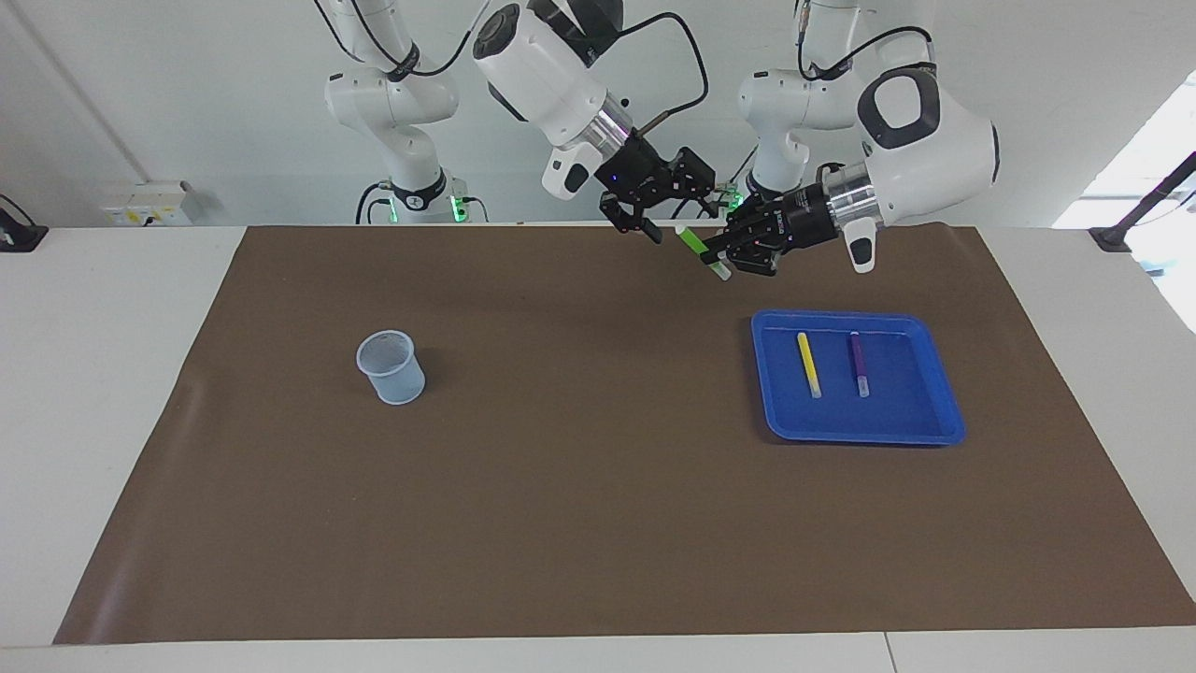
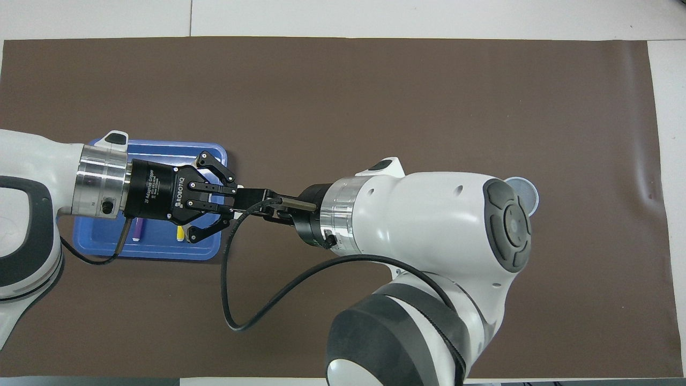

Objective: Transfer and insert pens with both arms
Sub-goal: 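Grasp the green pen with the right gripper and open the left gripper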

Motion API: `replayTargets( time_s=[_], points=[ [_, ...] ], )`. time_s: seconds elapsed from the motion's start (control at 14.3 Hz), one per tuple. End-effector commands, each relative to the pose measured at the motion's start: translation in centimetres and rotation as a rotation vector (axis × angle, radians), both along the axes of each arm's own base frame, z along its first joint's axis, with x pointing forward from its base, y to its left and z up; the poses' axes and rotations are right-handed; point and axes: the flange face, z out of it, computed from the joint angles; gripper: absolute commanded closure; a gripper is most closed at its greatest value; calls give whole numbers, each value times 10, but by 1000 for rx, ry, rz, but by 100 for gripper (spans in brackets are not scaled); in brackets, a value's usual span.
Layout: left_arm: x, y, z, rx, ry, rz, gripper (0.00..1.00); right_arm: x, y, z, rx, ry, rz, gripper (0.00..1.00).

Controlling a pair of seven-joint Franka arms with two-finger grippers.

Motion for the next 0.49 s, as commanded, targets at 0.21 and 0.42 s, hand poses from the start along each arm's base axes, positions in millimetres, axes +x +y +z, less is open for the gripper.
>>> replayTargets(
  time_s=[0.21, 0.42],
  points=[
    [-10, 3, 1, -15, -20, 14, 100, 5, -1, 0, -18, -25, -1, 20],
    [-10, 3, 1, -15, -21, 16, 100, 5, 0, 2, -14, -30, 2, 100]
  ],
)
